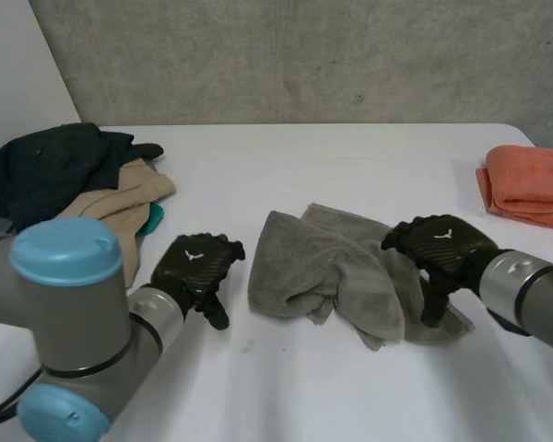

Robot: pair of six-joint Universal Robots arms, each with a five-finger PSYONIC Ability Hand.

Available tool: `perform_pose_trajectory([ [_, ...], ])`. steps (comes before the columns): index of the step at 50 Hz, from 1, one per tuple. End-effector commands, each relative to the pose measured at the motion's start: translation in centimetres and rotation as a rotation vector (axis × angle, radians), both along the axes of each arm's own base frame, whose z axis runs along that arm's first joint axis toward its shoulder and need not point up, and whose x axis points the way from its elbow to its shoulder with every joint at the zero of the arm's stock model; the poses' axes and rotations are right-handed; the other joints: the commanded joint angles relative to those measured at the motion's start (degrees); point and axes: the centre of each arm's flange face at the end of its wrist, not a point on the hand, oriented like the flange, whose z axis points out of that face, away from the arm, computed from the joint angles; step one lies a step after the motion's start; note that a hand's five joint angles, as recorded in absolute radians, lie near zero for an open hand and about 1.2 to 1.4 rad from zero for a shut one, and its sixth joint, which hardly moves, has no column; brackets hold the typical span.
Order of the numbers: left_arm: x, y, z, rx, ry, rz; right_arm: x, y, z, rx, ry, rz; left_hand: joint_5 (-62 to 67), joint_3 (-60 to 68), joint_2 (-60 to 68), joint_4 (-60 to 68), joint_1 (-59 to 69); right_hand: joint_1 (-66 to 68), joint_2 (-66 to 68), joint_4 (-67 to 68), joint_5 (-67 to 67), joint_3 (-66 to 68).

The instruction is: Fold the laundry.

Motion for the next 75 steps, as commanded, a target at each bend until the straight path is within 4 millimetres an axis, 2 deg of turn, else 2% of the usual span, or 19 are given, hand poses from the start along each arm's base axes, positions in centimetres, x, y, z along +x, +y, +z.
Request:
perform_pose_trajectory([
  [1,-1.1,-1.6,-0.5,0.051,0.105,0.056,2.9,0.3,-1.4,0.109,-0.27,-0.077,3.75,4.2,4.13,4.2,4.38,-1.54,-1.94,-2.75,-3.23,-1.53],
  [9,-3.3,-2.2,-1.7,0.059,0.116,0.024,6.0,0.5,-3.3,0.149,-0.311,-0.068,3.08,3.53,3.45,3.53,3.71,2.14,1.74,0.93,0.45,2.15],
  [13,-4.7,-2.2,-2.4,0.055,0.121,-0.006,7.1,0.1,-3.8,0.12,-0.285,-0.087,5.25,5.7,5.63,5.7,5.88,42.73,42.33,41.52,41.04,42.74],
  [16,-5.5,-2.6,-2.7,0.053,0.128,-0.014,7.1,-1.0,-2.9,0.046,-0.29,-0.113,32.6,33.05,32.98,33.05,33.23,67.79,67.38,66.57,66.09,67.79],
  [17,-5.7,-2.7,-2.6,0.045,0.135,-0.019,7.1,-1.2,-2.6,0.022,-0.295,-0.113,52.34,52.79,52.71,52.79,52.96,67.87,67.47,66.66,66.18,67.88],
  [21,-5.9,-3.7,-1.4,0.005,0.161,-0.01,7.6,-2.0,-0.6,-0.082,-0.315,-0.085,57.73,58.18,58.1,58.18,58.36,67.87,67.47,66.66,66.18,67.88],
  [23,-6.2,-4.3,0.5,-0.045,0.193,0.001,7.8,-2.0,1.2,-0.153,-0.317,-0.057,57.73,58.18,58.1,58.18,58.36,67.87,67.47,66.66,66.18,67.88],
  [25,-5.8,-5.2,4.2,-0.139,0.245,0.036,8.2,-2.2,3.0,-0.224,-0.332,-0.036,57.73,58.18,58.1,58.18,58.36,67.87,67.47,66.66,66.18,67.88],
  [28,-3.6,-7.2,10.1,-0.312,0.334,0.139,8.7,-2.9,5.1,-0.328,-0.382,-0.021,57.73,58.18,58.1,58.18,58.36,67.87,67.47,66.66,66.18,67.88],
  [31,-2.5,-7.9,13.7,-0.428,0.406,0.176,9.2,-3.4,6.7,-0.423,-0.439,-0.008,57.73,58.18,58.1,58.18,58.36,67.87,67.47,66.66,66.18,67.88],
  [35,-2.1,-6.3,19.7,-0.61,0.545,0.147,9.1,-3.3,9.6,-0.536,-0.502,-0.007,57.73,58.18,58.1,58.18,58.36,67.87,67.47,66.66,66.18,67.88],
  [38,-2.4,-5.4,20.9,-0.647,0.579,0.126,9.0,-2.9,10.6,-0.561,-0.517,-0.003,57.73,58.18,58.1,58.18,58.36,67.87,67.47,66.66,66.18,67.88],
  [43,-4.7,-3.6,19.9,-0.624,0.565,0.027,8.4,-3.1,10.6,-0.554,-0.499,-0.028,57.73,58.18,58.1,58.18,58.36,67.87,67.47,66.66,66.18,67.88],
  [49,-7.0,-4.6,12.4,-0.487,0.398,-0.015,8.1,-2.9,7.6,-0.408,-0.405,-0.033,57.73,58.18,58.1,58.18,58.36,67.87,67.47,66.66,66.18,67.88],
  [57,-7.8,-3.9,7.7,-0.393,0.276,-0.044,6.7,-4.5,3.9,-0.346,-0.287,-0.076,57.73,58.18,58.1,58.18,58.36,67.87,67.47,66.66,66.18,67.88],
  [64,-7.4,-3.4,7.8,-0.379,0.263,-0.043,6.6,-4.2,3.8,-0.363,-0.252,-0.065,57.73,58.18,58.1,58.18,58.36,67.87,67.47,66.66,66.18,67.88],
  [69,-5.6,-3.9,10.8,-0.438,0.291,0.001,7.5,-3.1,4.5,-0.38,-0.292,-0.026,57.73,58.18,58.1,58.18,58.36,67.87,67.47,66.66,66.18,67.88],
  [73,-1.3,-8.0,11.3,-0.468,0.256,0.153,11.3,1.4,4.4,-0.315,-0.347,0.138,57.73,58.18,58.1,58.18,58.36,67.87,67.47,66.66,66.18,67.88],
  [75,0.4,-9.6,10.9,-0.466,0.231,0.211,13.3,4.5,2.6,-0.223,-0.34,0.246,57.73,58.18,58.1,58.18,58.36,46.05,45.65,44.84,44.36,46.06],
])
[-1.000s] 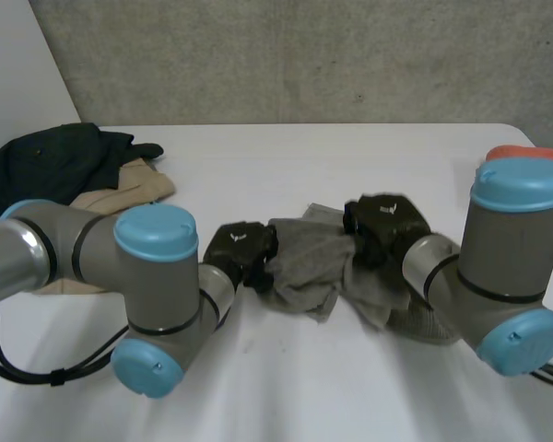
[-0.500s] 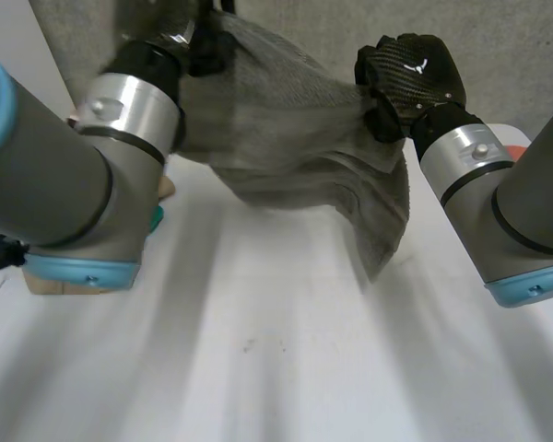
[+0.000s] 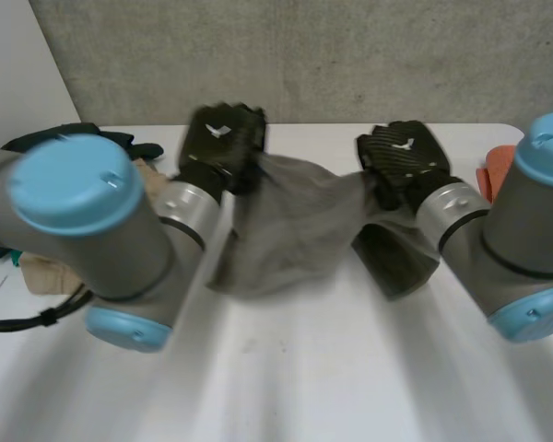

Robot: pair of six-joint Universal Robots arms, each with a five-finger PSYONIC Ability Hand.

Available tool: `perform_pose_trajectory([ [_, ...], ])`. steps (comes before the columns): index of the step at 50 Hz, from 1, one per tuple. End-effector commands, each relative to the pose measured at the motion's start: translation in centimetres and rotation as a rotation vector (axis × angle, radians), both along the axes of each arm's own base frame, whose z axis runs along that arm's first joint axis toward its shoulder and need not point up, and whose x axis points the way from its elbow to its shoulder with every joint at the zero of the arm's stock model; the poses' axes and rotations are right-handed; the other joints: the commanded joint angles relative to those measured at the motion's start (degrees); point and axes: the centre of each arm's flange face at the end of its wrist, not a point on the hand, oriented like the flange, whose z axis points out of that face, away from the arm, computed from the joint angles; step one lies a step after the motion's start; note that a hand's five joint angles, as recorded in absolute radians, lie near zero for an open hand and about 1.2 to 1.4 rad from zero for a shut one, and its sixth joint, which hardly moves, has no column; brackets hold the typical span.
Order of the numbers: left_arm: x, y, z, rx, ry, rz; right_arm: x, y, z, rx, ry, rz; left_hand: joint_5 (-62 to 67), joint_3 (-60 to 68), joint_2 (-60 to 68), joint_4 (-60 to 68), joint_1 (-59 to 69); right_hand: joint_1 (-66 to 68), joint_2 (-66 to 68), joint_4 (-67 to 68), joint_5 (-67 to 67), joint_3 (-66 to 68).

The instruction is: Fold the laundry.

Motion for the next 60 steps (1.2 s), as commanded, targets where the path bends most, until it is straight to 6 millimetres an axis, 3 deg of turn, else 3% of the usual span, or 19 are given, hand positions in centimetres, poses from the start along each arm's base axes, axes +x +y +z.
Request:
perform_pose_trajectory([
  [1,6.3,-5.6,0.5,-0.007,-0.011,0.221,5.7,7.8,-2.3,0.13,0.009,0.301,15.34,11.75,11.5,11.31,16.96,-19.34,-28.66,-29.03,-27.04,-28.94],
  [2,6.7,-6.0,0.1,0.002,-0.021,0.23,5.9,8.1,-3.2,0.167,0.029,0.305,11.53,7.94,7.69,7.5,13.16,-48.22,-57.54,-57.9,-55.91,-57.82],
  [4,6.8,-6.1,-1.0,0.033,-0.055,0.233,5.4,7.5,-3.7,0.193,0.04,0.267,-21.45,-25.04,-25.28,-25.48,-19.82,-48.22,-57.54,-57.9,-55.91,-57.82],
  [6,6.7,-6.1,-2.3,0.064,-0.097,0.23,4.8,6.5,-3.3,0.192,0.029,0.223,-39.06,-42.65,-42.89,-43.09,-37.43,-48.22,-57.54,-57.9,-55.91,-57.82],
  [7,6.7,-6.2,-3.0,0.08,-0.134,0.234,3.9,5.1,-3.0,0.193,0.015,0.166,-43.97,-47.56,-47.8,-48.0,-42.34,-48.22,-57.54,-57.9,-55.91,-57.82],
  [10,6.6,-6.1,-3.4,0.084,-0.173,0.237,1.9,2.8,-2.9,0.204,0.009,0.076,-45.53,-49.12,-49.36,-49.55,-43.9,-48.22,-57.54,-57.9,-55.91,-57.82],
  [16,5.3,-4.1,-3.2,0.082,-0.189,0.19,-1.6,1.1,-3.2,0.281,0.055,-0.021,-44.53,-48.12,-48.36,-48.56,-42.9,-48.22,-57.54,-57.9,-55.91,-57.82],
  [17,4.4,-2.5,-3.1,0.087,-0.197,0.149,-1.9,1.2,-3.3,0.297,0.065,-0.025,-42.86,-46.45,-46.69,-46.89,-41.23,-48.22,-57.54,-57.9,-55.91,-57.82],
  [21,3.5,1.1,-3.8,0.128,-0.238,0.078,-2.7,2.4,-4.6,0.385,0.128,0.001,-41.84,-45.42,-45.67,-45.86,-40.21,-48.22,-57.54,-57.9,-55.91,-57.82],
  [24,3.8,3.6,-4.4,0.165,-0.267,0.048,-2.5,3.6,-5.8,0.401,0.176,0.06,-38.48,-42.07,-42.31,-42.51,-36.85,-47.5,-56.82,-57.19,-55.2,-57.1],
  [31,4.8,6.4,-7.5,0.243,-0.347,0.071,-2.1,4.1,-7.4,0.362,0.229,0.129,-32.58,-36.17,-36.42,-36.61,-30.95,-36.02,-45.34,-45.71,-43.72,-45.62],
  [39,4.8,5.7,-11.9,0.322,-0.421,0.146,-0.5,3.1,-10.3,0.284,0.271,0.173,-33.59,-37.18,-37.42,-37.62,-31.96,-35.35,-44.67,-45.04,-43.05,-44.95],
  [51,4.2,4.3,-12.7,0.295,-0.41,0.168,0.8,2.0,-12.0,0.253,0.297,0.195,-32.92,-36.51,-36.75,-36.95,-31.29,-27.11,-36.43,-36.79,-34.8,-36.71],
  [60,4.7,3.1,-13.8,0.292,-0.414,0.235,1.5,0.7,-12.5,0.209,0.278,0.186,-24.01,-27.59,-27.84,-28.03,-22.38,-20.38,-29.7,-30.07,-28.08,-29.98],
])
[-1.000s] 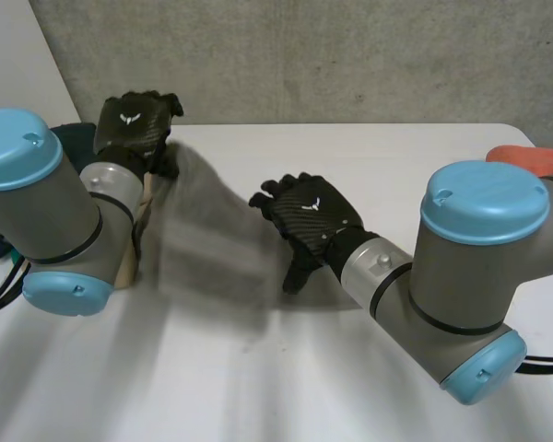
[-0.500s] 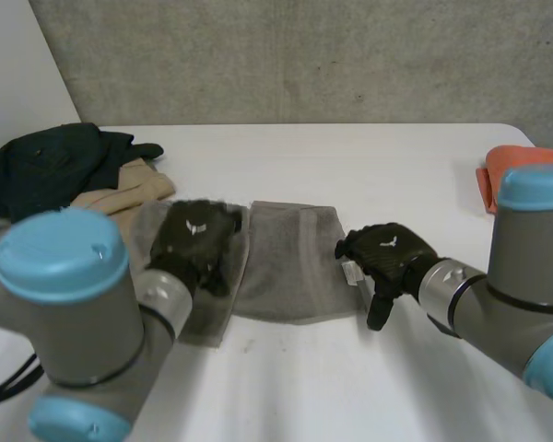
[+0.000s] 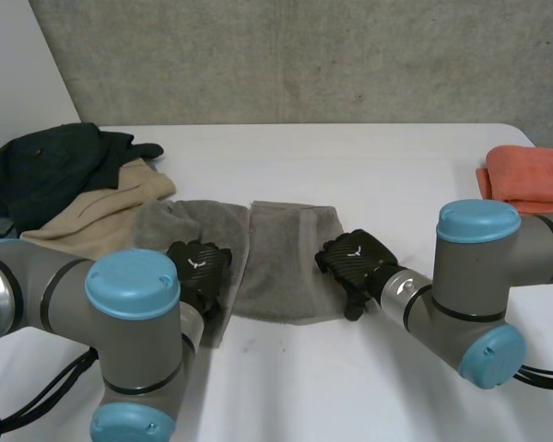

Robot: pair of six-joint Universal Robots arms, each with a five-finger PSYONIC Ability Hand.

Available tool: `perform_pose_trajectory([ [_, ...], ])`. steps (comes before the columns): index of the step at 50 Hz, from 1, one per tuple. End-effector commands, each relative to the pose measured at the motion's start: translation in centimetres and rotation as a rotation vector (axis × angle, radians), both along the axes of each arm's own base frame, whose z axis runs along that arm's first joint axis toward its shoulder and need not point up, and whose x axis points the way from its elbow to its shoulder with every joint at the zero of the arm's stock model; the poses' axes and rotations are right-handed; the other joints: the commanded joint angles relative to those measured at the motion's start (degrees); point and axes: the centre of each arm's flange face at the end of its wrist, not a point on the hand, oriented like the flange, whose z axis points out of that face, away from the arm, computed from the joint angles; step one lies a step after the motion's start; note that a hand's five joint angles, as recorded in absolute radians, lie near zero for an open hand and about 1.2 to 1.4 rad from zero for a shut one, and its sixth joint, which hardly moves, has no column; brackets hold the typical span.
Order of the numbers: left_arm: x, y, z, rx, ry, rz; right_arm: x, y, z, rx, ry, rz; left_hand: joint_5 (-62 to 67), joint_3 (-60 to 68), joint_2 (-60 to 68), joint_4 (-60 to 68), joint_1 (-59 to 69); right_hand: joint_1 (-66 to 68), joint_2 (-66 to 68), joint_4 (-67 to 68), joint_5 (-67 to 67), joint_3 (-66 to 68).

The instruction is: Fold the laundry.

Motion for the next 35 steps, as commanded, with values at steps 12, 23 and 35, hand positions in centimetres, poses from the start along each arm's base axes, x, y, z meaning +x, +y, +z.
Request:
perform_pose_trajectory([
  [12,1.5,-2.3,-1.1,-0.023,-0.059,0.107,1.2,-2.9,-0.5,-0.109,-0.05,-0.029,7.33,7.53,7.51,7.36,7.16,18.03,16.01,15.96,17.23,16.01],
  [23,2.4,-0.9,0.0,-0.019,-0.058,0.101,1.6,-3.7,-0.5,-0.127,-0.062,-0.028,-0.74,-0.55,-0.56,-0.71,-0.92,31.34,29.31,29.26,30.53,29.31],
  [35,2.1,1.3,0.3,-0.003,-0.053,0.055,0.7,-1.9,2.5,-0.078,-0.056,-0.028,-11.17,-10.98,-10.99,-11.14,-11.35,-1.79,-3.82,-3.86,-2.59,-3.82],
])
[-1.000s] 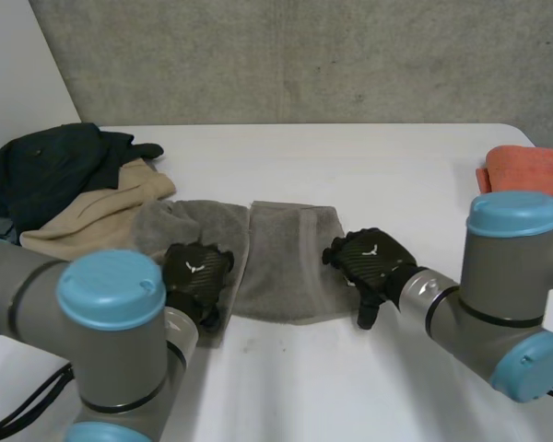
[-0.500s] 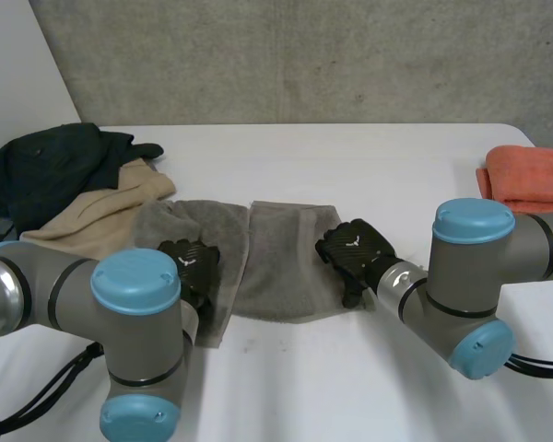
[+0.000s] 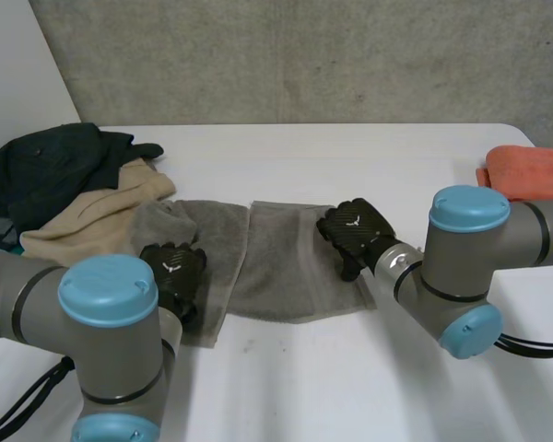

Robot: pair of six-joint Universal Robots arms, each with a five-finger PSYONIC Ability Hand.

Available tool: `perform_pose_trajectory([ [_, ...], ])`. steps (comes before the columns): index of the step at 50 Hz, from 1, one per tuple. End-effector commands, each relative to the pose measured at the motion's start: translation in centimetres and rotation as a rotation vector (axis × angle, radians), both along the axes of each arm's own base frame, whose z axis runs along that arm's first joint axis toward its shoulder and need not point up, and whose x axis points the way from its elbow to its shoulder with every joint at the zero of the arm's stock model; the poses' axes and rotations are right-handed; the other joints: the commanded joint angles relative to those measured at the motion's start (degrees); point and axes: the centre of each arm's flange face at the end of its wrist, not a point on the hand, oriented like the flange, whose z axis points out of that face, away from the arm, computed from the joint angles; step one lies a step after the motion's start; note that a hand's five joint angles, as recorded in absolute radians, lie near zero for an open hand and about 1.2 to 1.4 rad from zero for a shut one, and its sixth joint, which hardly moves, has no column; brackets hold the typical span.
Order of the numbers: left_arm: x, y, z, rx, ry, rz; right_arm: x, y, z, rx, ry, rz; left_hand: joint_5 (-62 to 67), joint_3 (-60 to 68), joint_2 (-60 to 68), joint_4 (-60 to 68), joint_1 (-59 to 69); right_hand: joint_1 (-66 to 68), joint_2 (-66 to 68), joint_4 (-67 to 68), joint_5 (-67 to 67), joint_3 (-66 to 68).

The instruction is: Fold the laundry.

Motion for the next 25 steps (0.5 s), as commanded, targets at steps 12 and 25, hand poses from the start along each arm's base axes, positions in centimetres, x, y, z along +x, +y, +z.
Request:
perform_pose_trajectory([
  [12,-0.9,1.0,-0.3,0.016,0.015,-0.035,-1.5,3.0,-0.5,0.168,0.068,0.013,-2.31,-3.23,-3.05,-2.6,-3.53,-9.82,-12.16,-12.03,-12.79,-11.92],
  [25,-1.2,-0.1,-1.2,0.023,0.008,-0.021,-0.8,1.6,-1.7,0.106,0.047,0.011,-1.14,-2.05,-1.88,-1.43,-2.36,0.09,-2.25,-2.11,-2.88,-2.0],
])
